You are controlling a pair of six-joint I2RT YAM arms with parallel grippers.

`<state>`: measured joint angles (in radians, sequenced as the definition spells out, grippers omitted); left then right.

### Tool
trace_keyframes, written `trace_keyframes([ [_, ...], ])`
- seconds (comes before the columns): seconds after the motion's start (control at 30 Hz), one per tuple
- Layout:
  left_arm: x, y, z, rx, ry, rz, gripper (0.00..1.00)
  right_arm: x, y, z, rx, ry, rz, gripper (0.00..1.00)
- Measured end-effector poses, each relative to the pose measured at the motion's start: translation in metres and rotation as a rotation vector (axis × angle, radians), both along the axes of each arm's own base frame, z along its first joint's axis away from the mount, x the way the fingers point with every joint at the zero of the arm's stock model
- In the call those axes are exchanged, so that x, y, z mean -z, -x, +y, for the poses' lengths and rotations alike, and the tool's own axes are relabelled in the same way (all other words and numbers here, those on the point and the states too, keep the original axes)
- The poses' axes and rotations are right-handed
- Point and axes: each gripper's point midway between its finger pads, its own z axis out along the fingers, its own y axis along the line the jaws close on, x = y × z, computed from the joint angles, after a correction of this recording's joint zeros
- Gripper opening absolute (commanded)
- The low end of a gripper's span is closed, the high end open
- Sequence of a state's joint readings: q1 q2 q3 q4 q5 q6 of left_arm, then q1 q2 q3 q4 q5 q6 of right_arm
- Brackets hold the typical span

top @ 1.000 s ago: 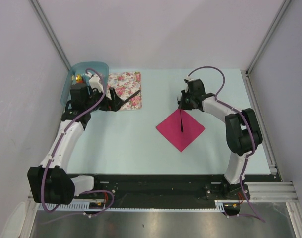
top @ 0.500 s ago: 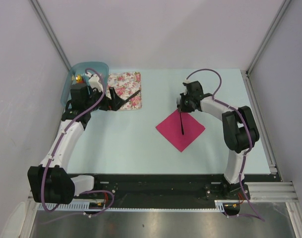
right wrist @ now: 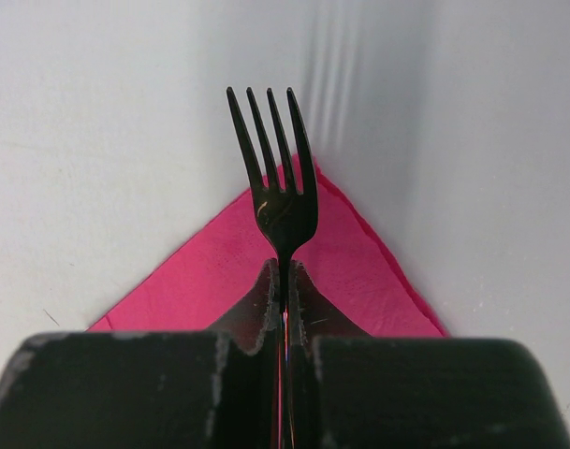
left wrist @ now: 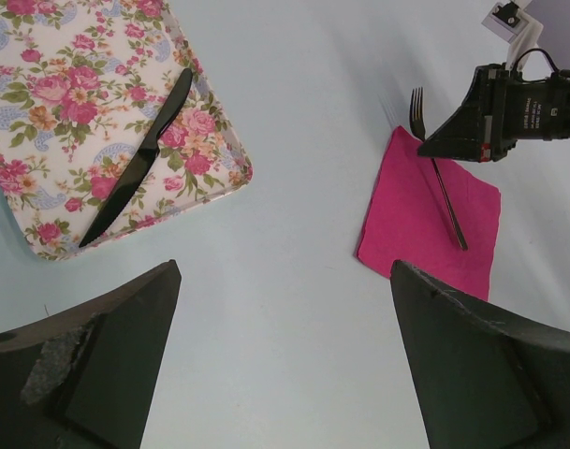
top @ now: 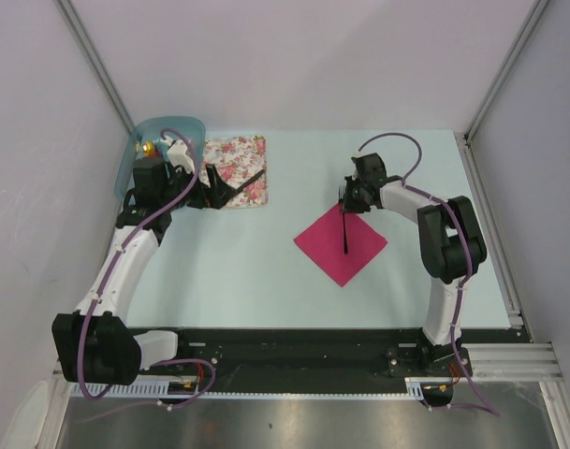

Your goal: Place the utensils on the paper napkin and roll it up

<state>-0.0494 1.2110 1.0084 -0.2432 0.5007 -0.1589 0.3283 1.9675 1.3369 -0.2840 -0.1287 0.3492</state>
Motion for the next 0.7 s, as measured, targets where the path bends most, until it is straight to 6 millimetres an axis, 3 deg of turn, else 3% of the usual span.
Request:
trace_keyframes([
  [0.5,0.0001,-0.0001,0.0003,-0.002,-0.001,0.001,1.00,0.0092,0.0009,-0.0015,0.018,-0.002,0.025,0.04],
  [0.7,0.0001,-0.0005,0.0007,-0.009,0.004,0.004,1.00,0.0102,0.0009,-0.0019,0.026,-0.002,0.029,0.12],
])
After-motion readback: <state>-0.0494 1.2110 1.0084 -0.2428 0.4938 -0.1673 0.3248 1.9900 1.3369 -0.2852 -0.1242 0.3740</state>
